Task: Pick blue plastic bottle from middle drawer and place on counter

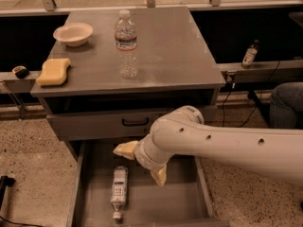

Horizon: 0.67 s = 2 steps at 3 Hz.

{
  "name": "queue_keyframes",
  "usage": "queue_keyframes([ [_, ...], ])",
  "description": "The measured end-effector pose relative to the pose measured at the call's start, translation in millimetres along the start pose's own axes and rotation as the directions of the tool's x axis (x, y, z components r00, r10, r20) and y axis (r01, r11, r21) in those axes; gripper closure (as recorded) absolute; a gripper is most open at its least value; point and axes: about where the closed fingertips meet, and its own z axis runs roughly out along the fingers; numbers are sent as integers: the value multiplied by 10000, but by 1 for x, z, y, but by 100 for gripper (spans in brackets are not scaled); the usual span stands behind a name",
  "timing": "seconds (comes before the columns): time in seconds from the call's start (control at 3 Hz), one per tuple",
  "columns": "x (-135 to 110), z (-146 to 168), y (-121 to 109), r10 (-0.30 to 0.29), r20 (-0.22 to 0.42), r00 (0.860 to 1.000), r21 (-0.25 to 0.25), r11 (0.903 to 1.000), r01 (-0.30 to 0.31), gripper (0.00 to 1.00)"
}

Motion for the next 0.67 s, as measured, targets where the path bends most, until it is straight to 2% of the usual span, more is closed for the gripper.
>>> queue_keyframes([
  [0.33,7,2,-21,-843,-247,9961,612,9944,857,0],
  [0.67,6,20,-29,-1485,338,9883,196,9888,1479,0],
])
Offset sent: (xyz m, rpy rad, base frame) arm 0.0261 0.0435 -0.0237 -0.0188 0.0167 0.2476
